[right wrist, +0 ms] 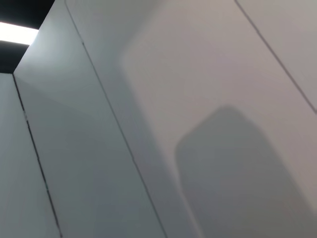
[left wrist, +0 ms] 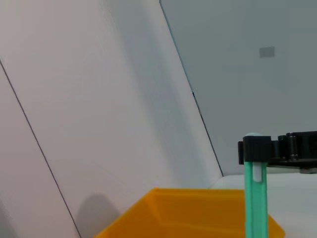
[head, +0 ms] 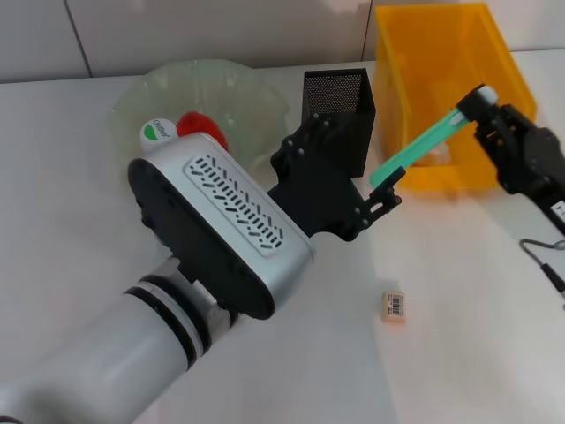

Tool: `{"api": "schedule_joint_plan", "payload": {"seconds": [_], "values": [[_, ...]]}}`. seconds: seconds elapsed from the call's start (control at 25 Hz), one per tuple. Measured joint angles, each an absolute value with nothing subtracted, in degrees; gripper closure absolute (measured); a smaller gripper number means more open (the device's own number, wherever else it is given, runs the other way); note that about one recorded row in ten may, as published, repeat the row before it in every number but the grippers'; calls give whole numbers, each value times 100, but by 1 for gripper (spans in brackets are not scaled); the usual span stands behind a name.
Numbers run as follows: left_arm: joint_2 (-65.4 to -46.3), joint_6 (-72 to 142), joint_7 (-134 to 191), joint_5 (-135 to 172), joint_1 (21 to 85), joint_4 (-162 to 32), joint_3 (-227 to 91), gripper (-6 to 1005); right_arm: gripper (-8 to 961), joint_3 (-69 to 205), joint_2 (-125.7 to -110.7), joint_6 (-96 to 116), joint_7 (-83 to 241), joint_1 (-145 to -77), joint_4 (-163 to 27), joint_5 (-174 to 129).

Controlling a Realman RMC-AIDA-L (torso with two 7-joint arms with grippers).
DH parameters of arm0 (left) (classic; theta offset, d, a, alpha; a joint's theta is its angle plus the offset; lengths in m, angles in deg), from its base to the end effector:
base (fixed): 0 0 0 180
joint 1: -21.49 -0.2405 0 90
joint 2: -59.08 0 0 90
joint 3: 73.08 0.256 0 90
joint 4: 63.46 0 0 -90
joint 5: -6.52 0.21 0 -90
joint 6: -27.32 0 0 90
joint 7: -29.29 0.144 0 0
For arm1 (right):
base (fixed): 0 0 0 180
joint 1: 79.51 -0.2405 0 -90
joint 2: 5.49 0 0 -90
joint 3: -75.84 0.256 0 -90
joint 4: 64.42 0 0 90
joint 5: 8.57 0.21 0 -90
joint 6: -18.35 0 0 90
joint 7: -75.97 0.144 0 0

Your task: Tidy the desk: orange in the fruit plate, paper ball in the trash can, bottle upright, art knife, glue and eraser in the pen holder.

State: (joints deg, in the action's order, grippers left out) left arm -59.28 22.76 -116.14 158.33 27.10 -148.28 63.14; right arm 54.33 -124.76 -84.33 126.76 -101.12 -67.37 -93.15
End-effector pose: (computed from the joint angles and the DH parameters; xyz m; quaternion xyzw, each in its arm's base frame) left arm -0.1004 0.2592 -0.1125 -0.9004 -0.0045 -0.2136 0.3790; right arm 0.2868 0.2624 0.0020 -0.7101 0.2520 0.5737 0.3210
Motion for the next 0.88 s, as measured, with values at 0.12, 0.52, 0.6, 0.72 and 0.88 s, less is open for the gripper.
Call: {"api": "schedule_joint_plan", "payload": {"seconds": [0.12,0.52,0.6,0.72,0.88], "values": [[-5911,2288,-11681,15823,2676,-14901,6313,205,791,5583,-12476,-8474,12693,-10076,-6828,-9312],[-5488,3080,-12622,15699,2811,-15778,6150,206,792,5856,-12469,-8492,12978,-10039,-7345,-9304],[-5372,3442,-12534,15251,2967,-15965,6075,205,792,5858,-12468,-8486,12978,-10060,-7402,-9303],[-5240,3804,-12224,14589,3144,-16113,5978,205,792,5859,-12467,-8488,12978,-10104,-7461,-9303],[-5218,4596,-10937,13104,3217,-16250,5539,209,790,5837,-12467,-8493,12978,-10145,-7531,-9303]]}}
